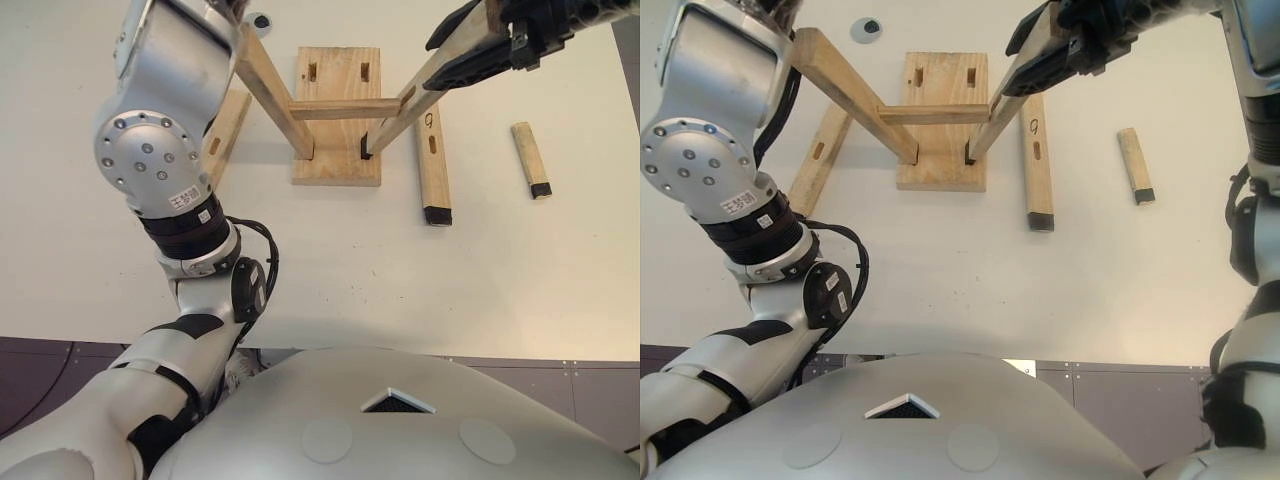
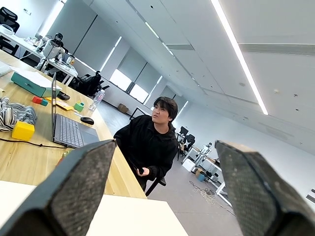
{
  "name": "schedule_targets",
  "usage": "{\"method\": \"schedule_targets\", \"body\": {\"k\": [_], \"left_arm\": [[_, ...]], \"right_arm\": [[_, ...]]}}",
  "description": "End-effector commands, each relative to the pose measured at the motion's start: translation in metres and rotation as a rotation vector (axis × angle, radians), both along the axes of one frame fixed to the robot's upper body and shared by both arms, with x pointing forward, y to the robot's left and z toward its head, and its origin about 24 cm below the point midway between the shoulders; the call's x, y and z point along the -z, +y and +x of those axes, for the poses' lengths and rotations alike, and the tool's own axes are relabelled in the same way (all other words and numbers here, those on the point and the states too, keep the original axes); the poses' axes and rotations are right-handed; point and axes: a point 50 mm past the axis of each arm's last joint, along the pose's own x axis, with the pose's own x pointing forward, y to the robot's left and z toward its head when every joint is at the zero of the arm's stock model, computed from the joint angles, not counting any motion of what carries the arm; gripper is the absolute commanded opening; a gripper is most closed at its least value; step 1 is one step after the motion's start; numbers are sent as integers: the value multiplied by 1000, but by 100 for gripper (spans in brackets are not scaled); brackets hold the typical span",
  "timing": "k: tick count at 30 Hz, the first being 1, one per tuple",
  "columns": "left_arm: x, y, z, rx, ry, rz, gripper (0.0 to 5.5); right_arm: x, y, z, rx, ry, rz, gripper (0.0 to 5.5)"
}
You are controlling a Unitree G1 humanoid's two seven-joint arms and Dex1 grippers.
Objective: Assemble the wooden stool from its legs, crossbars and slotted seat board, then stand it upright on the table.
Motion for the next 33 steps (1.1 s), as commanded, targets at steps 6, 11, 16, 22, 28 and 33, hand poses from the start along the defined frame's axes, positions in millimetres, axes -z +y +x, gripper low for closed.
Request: {"method": "schedule_targets", "body": {"k": [6, 11, 16, 22, 28, 33], "left_arm": [[-3, -3, -3, 1, -14, -14, 369], [7, -1, -2, -14, 16, -30, 369], [11, -1, -3, -36, 21, -50, 369], [9, -3, -4, -33, 6, -39, 369], [17, -4, -1, -36, 30, -35, 369], [24, -5, 1, -41, 53, -37, 369]], "right_arm": [[-12, 13, -3, -56, -34, -16, 204], [-18, 24, -5, -95, -43, -13, 204], [-19, 28, -1, -139, -57, -68, 204], [-11, 25, 2, -149, -48, -111, 204], [-2, 25, -1, -175, -44, -145, 204], [13, 24, -5, -207, -27, -193, 204]]}}
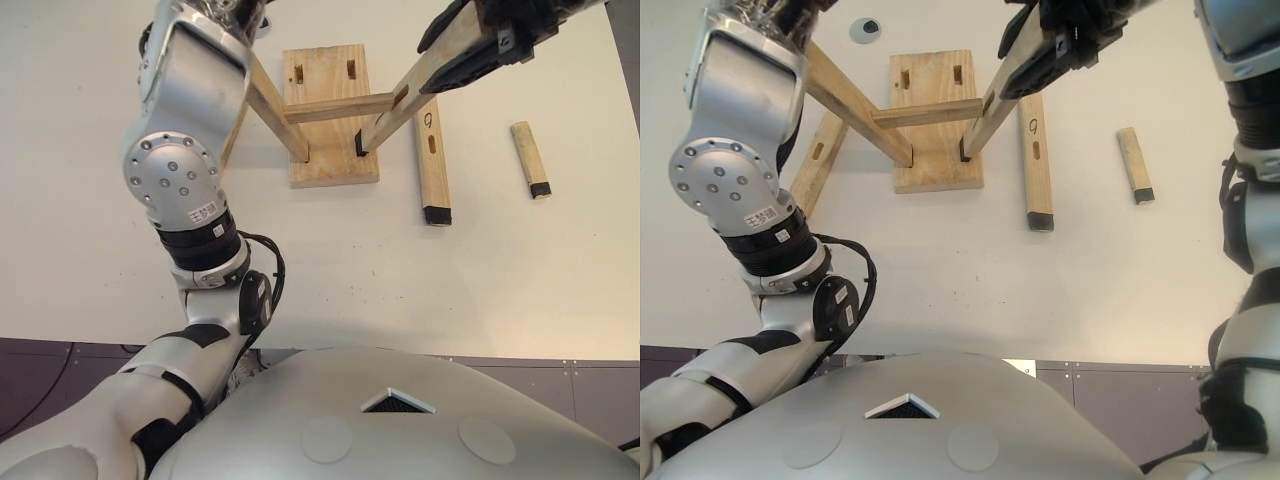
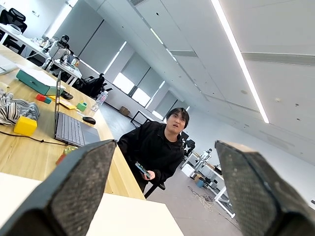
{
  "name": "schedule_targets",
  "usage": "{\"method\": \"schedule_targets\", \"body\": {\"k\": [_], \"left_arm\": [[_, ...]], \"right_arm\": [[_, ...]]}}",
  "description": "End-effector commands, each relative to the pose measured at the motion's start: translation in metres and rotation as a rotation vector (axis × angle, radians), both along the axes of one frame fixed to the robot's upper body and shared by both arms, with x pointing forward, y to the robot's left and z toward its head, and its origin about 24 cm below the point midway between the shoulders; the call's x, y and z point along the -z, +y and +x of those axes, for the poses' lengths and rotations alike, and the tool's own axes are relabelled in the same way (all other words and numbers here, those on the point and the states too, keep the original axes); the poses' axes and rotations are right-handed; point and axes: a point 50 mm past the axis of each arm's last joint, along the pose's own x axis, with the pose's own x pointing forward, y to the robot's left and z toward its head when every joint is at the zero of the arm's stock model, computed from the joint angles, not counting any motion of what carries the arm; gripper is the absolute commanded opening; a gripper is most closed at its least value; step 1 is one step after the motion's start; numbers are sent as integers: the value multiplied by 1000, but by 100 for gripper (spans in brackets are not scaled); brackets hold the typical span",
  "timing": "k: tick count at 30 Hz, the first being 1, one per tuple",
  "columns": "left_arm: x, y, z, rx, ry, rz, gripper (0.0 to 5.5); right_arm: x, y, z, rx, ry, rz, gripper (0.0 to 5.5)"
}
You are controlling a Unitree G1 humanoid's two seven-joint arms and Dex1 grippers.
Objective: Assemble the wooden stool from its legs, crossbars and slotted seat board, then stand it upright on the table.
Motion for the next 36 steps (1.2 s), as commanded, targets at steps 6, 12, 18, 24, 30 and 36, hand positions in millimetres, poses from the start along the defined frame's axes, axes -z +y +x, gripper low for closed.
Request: {"method": "schedule_targets", "body": {"k": [6, 12, 18, 24, 30, 36], "left_arm": [[8, -1, 1, -9, 28, 2, 369], [10, -3, 2, -8, 31, 2, 369], [13, -1, 3, -10, 41, -2, 369], [15, -2, 4, -8, 47, 2, 369], [26, -3, 8, -11, 99, 19, 369], [38, -3, 11, -9, 146, 19, 369]], "right_arm": [[18, 13, -6, -73, 39, -33, 204], [15, 27, 4, -55, 133, 17, 204], [20, 28, 10, -68, 163, -21, 204], [22, 32, 10, -94, 166, -34, 204], [20, 43, 4, -149, 161, -32, 204], [24, 57, 0, -197, 157, -42, 204]]}}
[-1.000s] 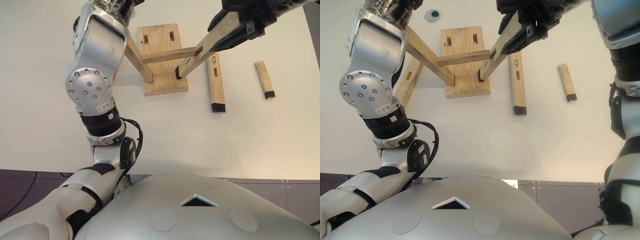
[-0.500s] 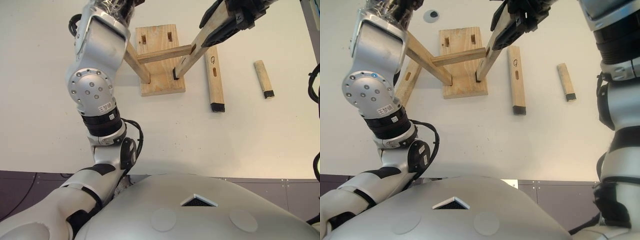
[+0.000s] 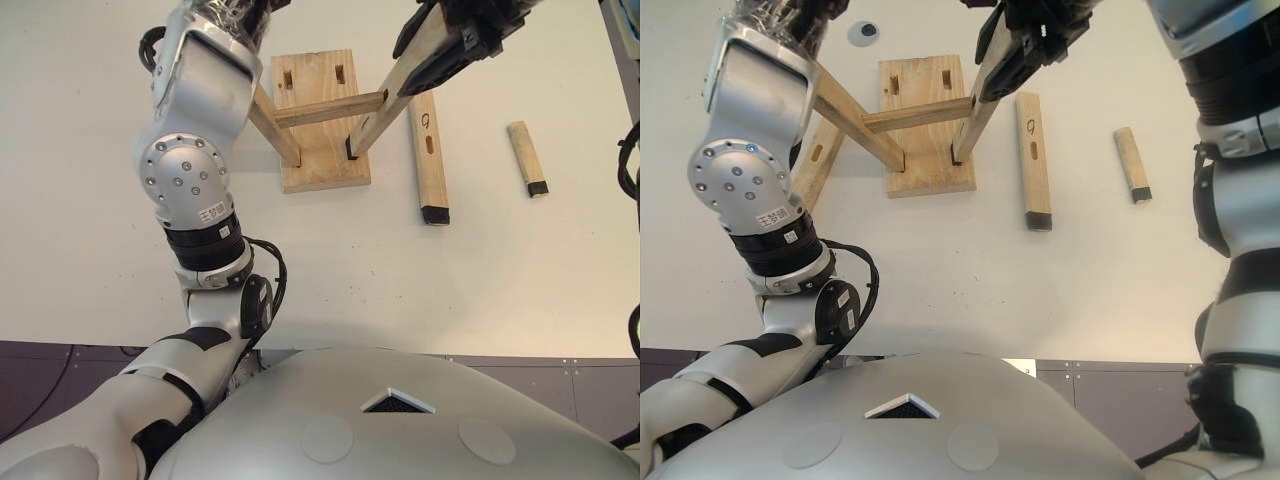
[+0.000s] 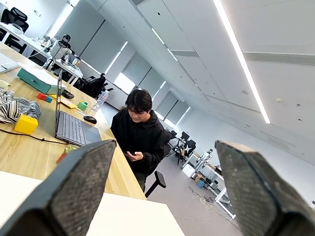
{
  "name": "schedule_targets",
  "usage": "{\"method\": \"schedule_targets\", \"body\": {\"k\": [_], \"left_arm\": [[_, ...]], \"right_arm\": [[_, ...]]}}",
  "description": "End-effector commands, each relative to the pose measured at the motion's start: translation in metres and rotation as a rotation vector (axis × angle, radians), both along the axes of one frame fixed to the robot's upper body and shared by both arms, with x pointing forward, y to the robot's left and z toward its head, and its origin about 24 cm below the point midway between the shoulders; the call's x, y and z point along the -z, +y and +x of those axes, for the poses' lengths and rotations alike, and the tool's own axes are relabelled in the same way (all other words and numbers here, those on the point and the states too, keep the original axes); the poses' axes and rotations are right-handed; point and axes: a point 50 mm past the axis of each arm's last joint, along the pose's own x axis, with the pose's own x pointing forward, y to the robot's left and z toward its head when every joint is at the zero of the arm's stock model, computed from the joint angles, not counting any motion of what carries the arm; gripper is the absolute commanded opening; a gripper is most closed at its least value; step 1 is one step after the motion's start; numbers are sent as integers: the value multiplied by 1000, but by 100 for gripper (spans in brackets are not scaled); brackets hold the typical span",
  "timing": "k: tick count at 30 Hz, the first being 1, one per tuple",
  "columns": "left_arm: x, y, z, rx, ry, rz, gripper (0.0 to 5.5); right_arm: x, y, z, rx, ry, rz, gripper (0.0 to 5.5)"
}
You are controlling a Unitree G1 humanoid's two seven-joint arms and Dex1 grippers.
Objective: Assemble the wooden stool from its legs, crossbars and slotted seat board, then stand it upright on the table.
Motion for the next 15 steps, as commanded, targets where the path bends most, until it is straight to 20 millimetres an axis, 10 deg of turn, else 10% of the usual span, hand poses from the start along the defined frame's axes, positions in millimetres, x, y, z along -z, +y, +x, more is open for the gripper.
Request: {"method": "schedule_targets", "body": {"k": [1, 8, 15], "left_arm": [[29, 0, 6, -3, 133, 19, 369], [34, -5, 6, 12, 146, 21, 369], [25, 7, 10, 1, 106, 29, 369]], "right_arm": [[21, 29, -13, -142, 98, -5, 204], [32, 49, -22, -179, 115, 52, 204], [20, 30, -17, -49, 135, 198, 327]]}}
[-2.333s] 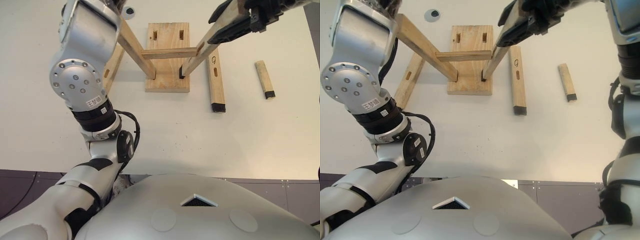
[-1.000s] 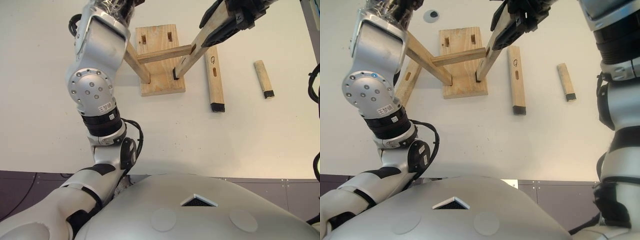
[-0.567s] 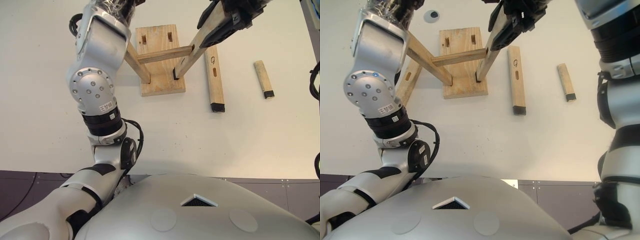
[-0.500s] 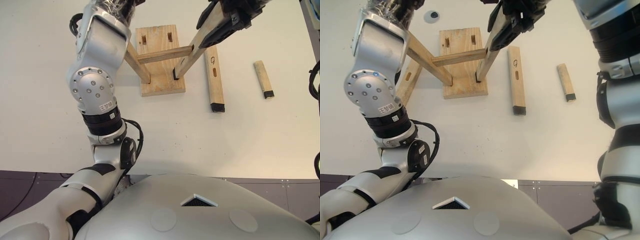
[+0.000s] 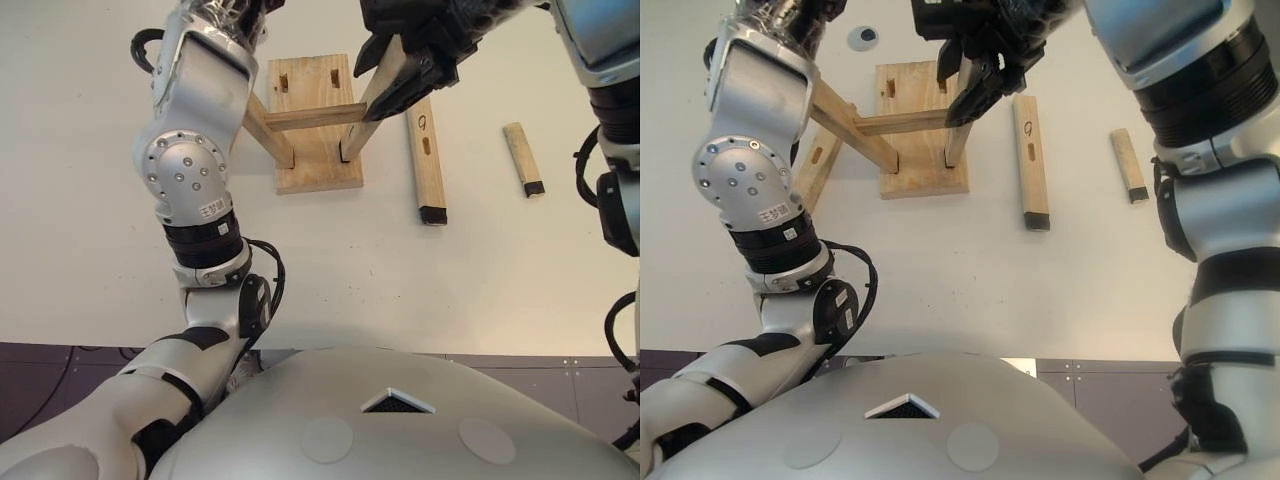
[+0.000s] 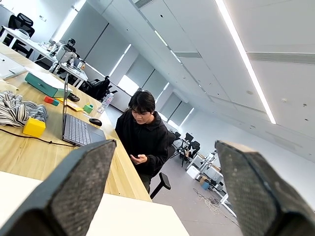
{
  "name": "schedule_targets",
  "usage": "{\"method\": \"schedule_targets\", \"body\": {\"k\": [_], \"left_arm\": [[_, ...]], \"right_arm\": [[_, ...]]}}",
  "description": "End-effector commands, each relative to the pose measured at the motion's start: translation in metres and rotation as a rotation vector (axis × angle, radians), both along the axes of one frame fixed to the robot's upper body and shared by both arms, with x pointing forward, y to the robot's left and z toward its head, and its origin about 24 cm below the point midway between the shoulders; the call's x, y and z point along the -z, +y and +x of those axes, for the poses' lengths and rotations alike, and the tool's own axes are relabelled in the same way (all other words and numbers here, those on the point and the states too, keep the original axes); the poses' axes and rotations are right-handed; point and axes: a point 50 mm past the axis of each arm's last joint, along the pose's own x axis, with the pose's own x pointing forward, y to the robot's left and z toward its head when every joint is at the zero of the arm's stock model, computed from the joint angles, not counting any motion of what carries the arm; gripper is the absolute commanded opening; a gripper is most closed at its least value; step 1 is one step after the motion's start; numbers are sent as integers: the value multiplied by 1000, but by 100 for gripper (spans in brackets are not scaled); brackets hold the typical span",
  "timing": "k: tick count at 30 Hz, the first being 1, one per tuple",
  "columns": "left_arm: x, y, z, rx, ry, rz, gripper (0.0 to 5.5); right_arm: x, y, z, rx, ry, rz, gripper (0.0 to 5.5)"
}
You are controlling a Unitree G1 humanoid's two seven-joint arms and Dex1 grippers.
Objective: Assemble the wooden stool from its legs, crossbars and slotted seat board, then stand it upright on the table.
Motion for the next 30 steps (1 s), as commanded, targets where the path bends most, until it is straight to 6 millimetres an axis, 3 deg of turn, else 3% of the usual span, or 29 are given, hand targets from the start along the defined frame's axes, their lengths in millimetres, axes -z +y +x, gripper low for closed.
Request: {"method": "schedule_targets", "body": {"k": [1, 7, 10, 12, 14, 16, 18, 20, 22, 26, 30], "left_arm": [[16, 6, 5, 15, 81, 13, 369], [-29, 31, 2, 45, -45, -92, 369], [-58, 54, -1, 68, -97, -279, 369], [-72, 76, -1, 45, -98, -402, 369], [-73, 108, -1, -67, -55, -405, 351], [-51, 136, -6, -231, 32, -160, 326], [-12, 150, -13, -351, 162, 270, 295], [33, 147, -21, -322, 294, 499, 261], [65, 129, -28, -241, 359, 614, 230], [77, 80, -26, -82, 302, 642, 167], [75, 55, -20, -40, 258, 631, 112]], "right_arm": [[1, 3, -2, 26, 108, 124, 327], [-55, -17, 8, 173, 155, 432, 327], [-77, -36, 15, 295, 231, 655, 327], [-80, -49, 19, 388, 254, 790, 309], [-59, -64, 29, 633, 104, 880, 277], [-13, -72, 30, 907, -208, 777, 240], [26, -66, 16, 1085, -329, 741, 205], [56, -64, 5, 1237, -430, 680, 167], [71, -54, -5, 1302, -507, 673, 132], [83, -14, -21, 1188, -505, 676, 60], [88, 21, -29, 945, -455, 612, 2]]}}
